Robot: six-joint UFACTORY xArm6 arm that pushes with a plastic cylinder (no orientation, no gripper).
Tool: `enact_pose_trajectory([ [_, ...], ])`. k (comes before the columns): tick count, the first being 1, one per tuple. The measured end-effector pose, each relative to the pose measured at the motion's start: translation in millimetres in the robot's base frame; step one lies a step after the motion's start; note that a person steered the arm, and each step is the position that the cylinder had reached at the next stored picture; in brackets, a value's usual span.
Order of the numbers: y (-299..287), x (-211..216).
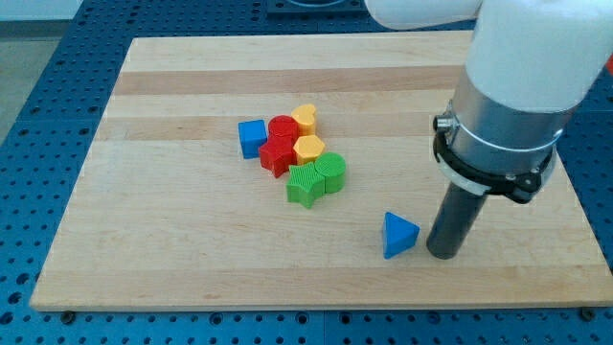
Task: Place the blue triangle to the left of the red star
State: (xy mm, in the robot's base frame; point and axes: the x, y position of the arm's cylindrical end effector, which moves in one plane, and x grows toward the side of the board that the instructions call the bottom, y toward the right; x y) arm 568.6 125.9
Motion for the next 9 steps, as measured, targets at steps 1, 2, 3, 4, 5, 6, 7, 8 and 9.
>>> enact_pose_trajectory([
  [1,-15.5,-2.1],
  [2,-32.6,-2.5],
  [3,-49.6,-2.5],
  [4,-67.0,-2.5],
  [5,-83.3,-2.5],
  [6,-80.7,-1.4],
  [7,-21.7,0.4],
  [8,-13.9,-16.6],
  [9,-25.9,-19.9],
])
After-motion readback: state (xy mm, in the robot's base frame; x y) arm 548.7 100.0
